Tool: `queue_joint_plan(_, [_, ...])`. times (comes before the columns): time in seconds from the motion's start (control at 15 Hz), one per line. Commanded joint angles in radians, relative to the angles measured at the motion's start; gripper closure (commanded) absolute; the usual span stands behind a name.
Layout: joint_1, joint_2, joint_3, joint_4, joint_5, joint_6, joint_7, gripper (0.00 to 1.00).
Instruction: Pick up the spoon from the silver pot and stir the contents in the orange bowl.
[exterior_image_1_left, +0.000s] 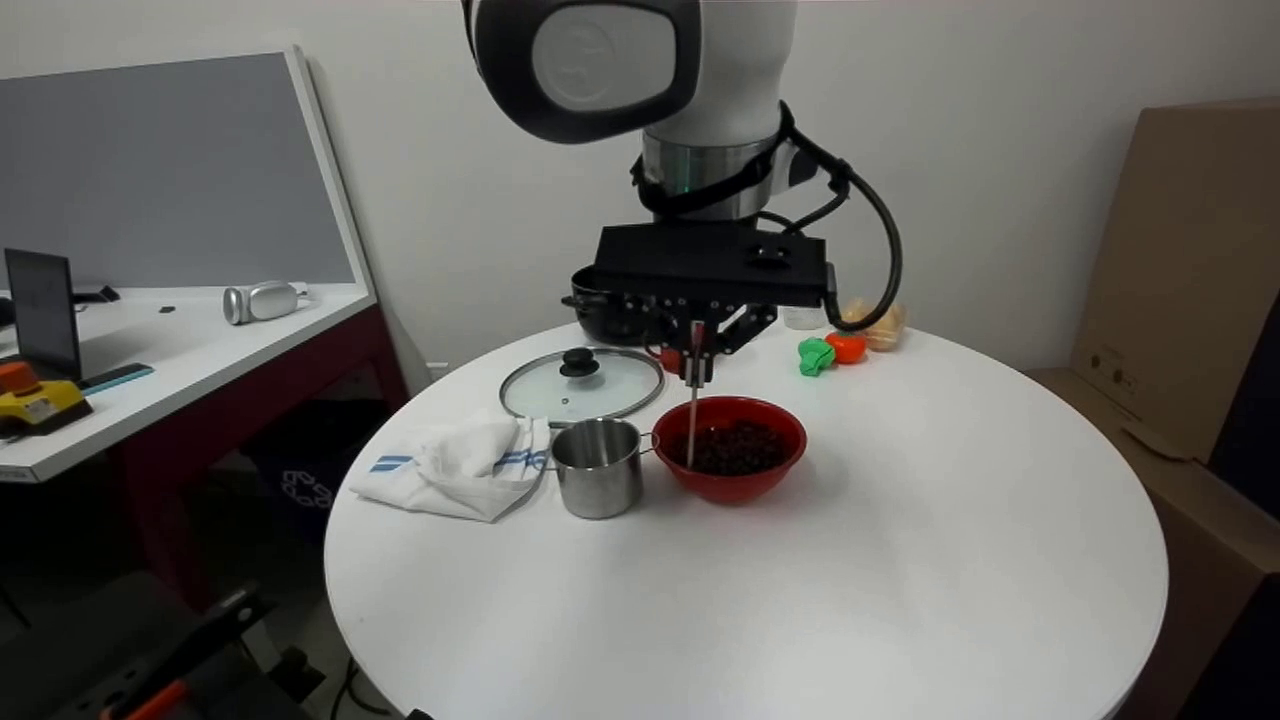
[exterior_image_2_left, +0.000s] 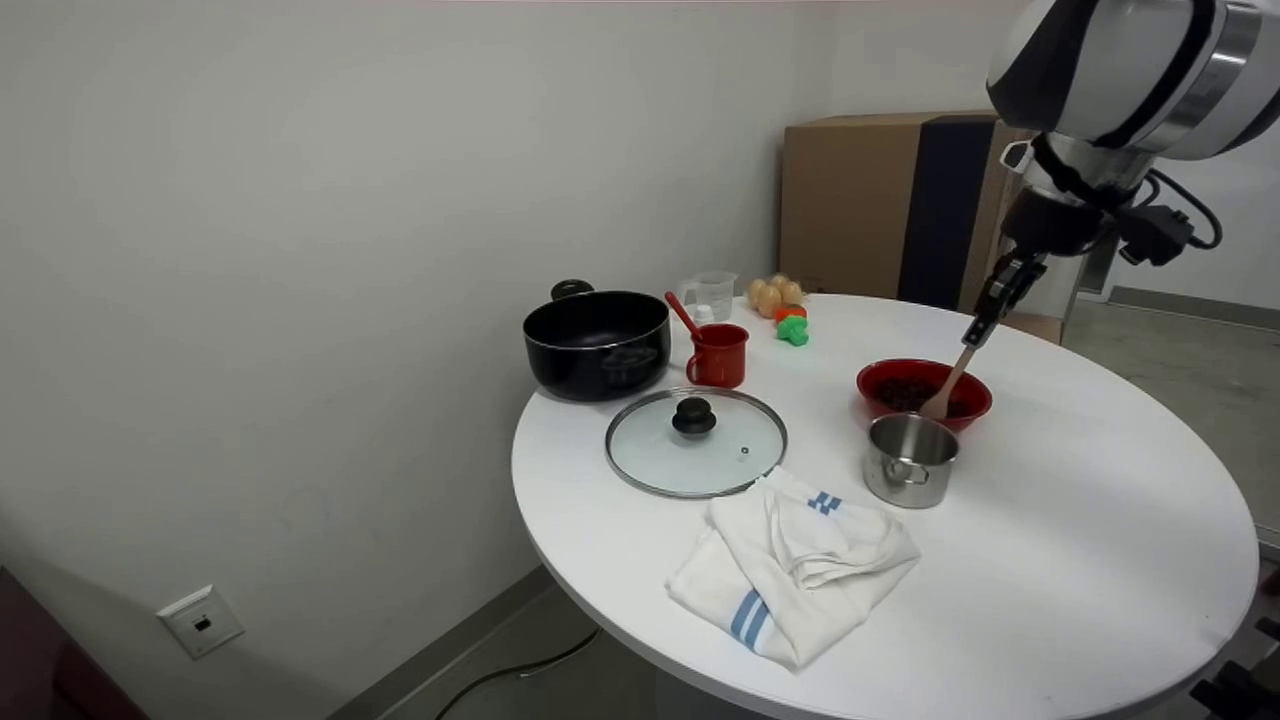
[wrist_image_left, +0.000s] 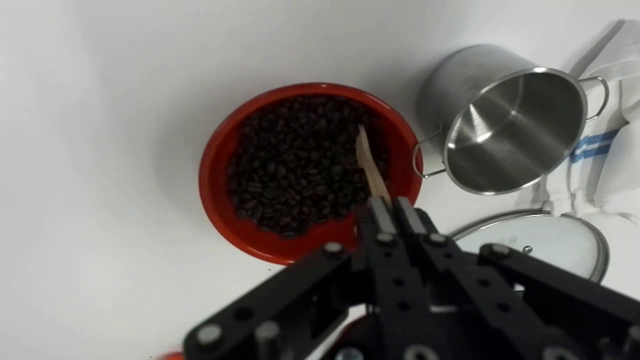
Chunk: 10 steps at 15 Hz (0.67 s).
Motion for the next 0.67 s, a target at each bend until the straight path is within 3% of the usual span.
queue_joint_plan(0.0, [-0.004,0.009,-0.031,0.019,0.009,0.016,-0.009,0.99])
queue_joint_plan(0.6, [-0.013,0.07,-0.04,0.125,0.002,0.022,0.0,0.99])
